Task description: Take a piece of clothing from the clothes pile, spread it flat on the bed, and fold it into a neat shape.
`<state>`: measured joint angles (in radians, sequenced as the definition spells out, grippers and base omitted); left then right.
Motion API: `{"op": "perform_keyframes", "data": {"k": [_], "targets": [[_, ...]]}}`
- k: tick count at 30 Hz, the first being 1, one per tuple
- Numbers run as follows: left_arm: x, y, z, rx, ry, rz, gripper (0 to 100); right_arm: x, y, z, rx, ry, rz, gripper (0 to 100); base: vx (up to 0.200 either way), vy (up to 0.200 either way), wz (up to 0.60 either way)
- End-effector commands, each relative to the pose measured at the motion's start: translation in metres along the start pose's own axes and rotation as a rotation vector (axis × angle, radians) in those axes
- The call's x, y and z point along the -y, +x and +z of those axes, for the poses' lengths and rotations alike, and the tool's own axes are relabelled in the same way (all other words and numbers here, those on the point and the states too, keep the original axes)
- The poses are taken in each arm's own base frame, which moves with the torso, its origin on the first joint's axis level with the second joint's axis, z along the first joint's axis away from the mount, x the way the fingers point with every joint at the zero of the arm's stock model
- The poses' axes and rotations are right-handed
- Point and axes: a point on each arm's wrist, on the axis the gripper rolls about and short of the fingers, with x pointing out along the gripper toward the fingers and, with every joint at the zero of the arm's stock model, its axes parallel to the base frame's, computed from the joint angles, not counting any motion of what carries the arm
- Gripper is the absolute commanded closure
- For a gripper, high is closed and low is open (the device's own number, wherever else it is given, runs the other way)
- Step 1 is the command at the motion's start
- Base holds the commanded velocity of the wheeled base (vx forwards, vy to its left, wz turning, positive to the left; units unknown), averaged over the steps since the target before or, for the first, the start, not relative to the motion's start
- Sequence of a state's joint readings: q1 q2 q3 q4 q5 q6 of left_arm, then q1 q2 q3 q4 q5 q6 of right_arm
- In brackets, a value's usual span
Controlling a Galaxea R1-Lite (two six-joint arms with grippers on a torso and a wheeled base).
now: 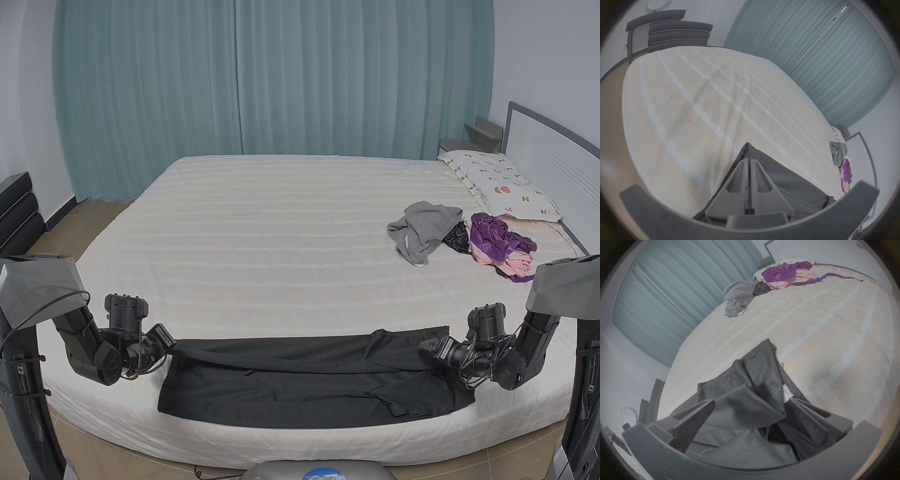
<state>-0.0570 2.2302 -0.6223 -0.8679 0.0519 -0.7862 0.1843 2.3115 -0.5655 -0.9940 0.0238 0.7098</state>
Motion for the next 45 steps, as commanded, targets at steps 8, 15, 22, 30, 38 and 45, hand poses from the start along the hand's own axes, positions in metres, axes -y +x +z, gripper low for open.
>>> {"op": "perform_keyframes", "data": {"k": [8, 15, 22, 30, 38, 45], "targets": [[0.0, -0.001, 0.0, 0.0, 0.001, 0.001, 100, -0.006, 0.017, 0.003, 0.005, -0.005, -0.021, 100, 0.0, 0.0, 0.0], [-0.001, -0.001, 0.0, 0.0, 0.002, 0.003, 100, -0.006, 0.004, 0.01, 0.036, 0.006, -0.022, 100, 0.0, 0.0, 0.0], [0.011, 0.004, 0.01, 0.043, 0.0, -0.036, 100, -0.022, -0.001, 0.029, 0.103, 0.034, 0.037, 100, 0.0, 0.0, 0.0], [0.037, 0.013, 0.039, 0.149, -0.039, -0.123, 100, -0.041, 0.008, 0.07, 0.236, 0.062, 0.123, 100, 0.0, 0.0, 0.0], [0.043, 0.017, 0.053, 0.185, -0.125, -0.159, 100, -0.04, 0.014, 0.076, 0.254, 0.07, 0.129, 100, 0.0, 0.0, 0.0], [0.016, 0.016, 0.039, 0.172, -0.131, -0.124, 100, -0.022, 0.003, 0.053, 0.171, 0.057, 0.074, 100, 0.0, 0.0, 0.0]]}}
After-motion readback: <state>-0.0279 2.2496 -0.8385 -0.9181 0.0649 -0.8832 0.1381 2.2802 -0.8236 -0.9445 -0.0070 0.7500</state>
